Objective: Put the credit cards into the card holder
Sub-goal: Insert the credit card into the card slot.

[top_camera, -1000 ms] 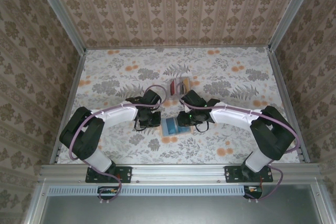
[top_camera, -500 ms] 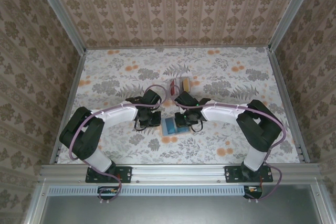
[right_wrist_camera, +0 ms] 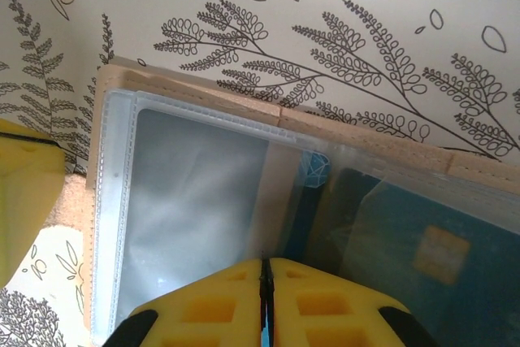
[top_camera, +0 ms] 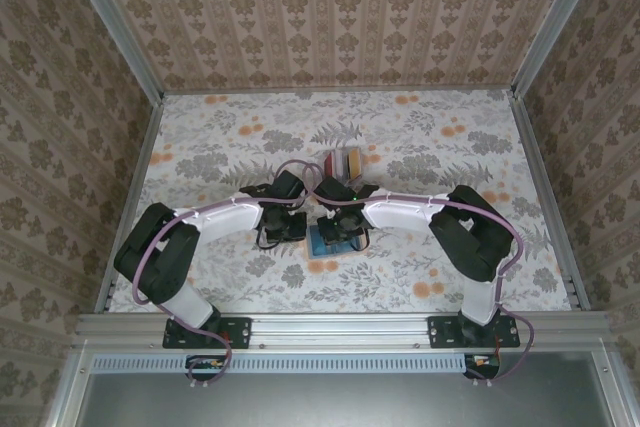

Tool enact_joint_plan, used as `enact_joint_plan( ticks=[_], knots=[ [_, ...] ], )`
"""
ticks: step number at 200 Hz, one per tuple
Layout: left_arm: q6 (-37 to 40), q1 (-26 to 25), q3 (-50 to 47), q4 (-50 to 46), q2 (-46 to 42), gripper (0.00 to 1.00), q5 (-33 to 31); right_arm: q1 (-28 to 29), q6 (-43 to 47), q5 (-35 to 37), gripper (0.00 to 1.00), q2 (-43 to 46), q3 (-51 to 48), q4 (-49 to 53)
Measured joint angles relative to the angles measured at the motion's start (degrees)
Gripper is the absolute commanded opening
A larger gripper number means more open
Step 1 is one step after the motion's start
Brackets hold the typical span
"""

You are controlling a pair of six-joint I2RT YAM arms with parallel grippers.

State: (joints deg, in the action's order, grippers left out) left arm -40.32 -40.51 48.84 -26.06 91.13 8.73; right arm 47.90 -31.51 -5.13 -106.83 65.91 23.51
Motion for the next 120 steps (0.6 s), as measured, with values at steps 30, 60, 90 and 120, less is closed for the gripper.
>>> enact_joint_plan(
  ticks=[30, 60, 90, 120],
  knots=[
    [0.0, -0.02, 0.0, -0.09, -0.13, 0.05, -0.24, 0.0, 0.28, 1.18, 0.14, 0.48, 0.0, 1.01],
    [0.02, -0.02, -0.59, -0.17, -3.45, 0.05, -1.62, -0.5, 0.28, 2.67, 0.14, 3.89, -2.4, 1.29],
    [0.02, -0.02, -0.59, -0.24, -4.63, 0.17, -2.38, -1.79, 0.26, 3.5, 0.15, 7.39, -5.46, 1.6],
    [0.48, -0.02, -0.59, -0.55, -4.7, 0.33, -2.86, -2.67, 0.22, 4.11, 0.15, 10.05, -7.61, 2.43]
  ],
)
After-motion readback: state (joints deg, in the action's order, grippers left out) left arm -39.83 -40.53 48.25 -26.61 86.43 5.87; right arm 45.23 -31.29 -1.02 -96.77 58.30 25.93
